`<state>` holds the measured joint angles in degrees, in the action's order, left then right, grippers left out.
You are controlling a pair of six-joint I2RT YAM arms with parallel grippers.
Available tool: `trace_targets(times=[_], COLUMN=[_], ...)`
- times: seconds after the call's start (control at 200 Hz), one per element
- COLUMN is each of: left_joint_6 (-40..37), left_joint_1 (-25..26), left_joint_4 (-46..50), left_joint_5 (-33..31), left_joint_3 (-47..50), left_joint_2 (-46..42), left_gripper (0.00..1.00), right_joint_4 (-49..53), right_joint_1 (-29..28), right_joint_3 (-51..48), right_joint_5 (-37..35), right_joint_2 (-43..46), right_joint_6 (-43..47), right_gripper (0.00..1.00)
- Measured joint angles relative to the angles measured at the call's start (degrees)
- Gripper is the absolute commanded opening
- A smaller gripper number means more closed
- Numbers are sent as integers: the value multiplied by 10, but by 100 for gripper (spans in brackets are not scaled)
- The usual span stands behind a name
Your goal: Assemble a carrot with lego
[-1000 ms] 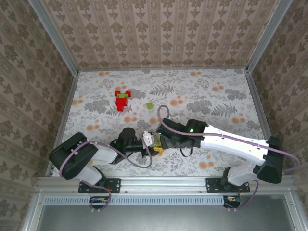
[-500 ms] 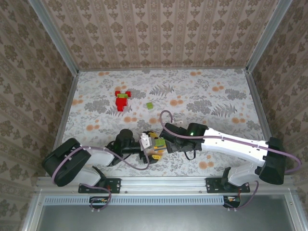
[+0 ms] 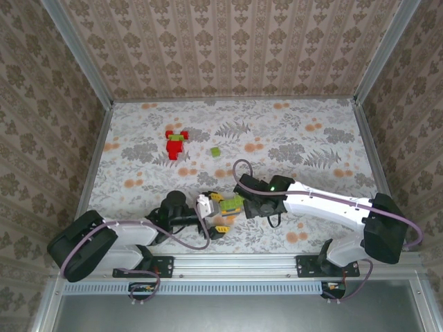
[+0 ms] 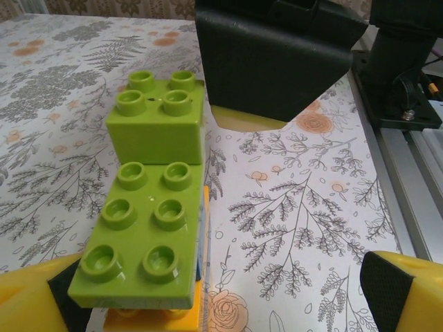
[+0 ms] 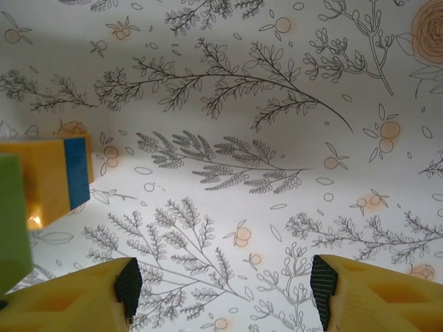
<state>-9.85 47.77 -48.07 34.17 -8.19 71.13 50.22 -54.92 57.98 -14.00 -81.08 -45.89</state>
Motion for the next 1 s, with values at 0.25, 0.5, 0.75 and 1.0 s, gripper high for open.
trace_targets(times=[0.25, 0.5, 0.75, 1.0], left_joint_6=[4, 5, 5, 5], left_joint_1=[3, 3, 3, 3], left_joint_4=[10, 10, 5, -12], left_joint_5=[-67, -119, -141, -150], left_joint_3=[7, 7, 7, 7], left_joint_2=[-28, 6, 45, 51], left_gripper=[100, 100, 100, 100], right_joint_4=[-28, -41, -45, -51], right_joint_1=[27, 50, 68, 78], right_joint_3=[-7, -7, 6, 39], right_joint_5=[12, 14, 14, 14], right_joint_2=[0, -16, -45, -74], right_joint_6=[23, 40, 57, 74], right_gripper=[68, 68, 67, 67])
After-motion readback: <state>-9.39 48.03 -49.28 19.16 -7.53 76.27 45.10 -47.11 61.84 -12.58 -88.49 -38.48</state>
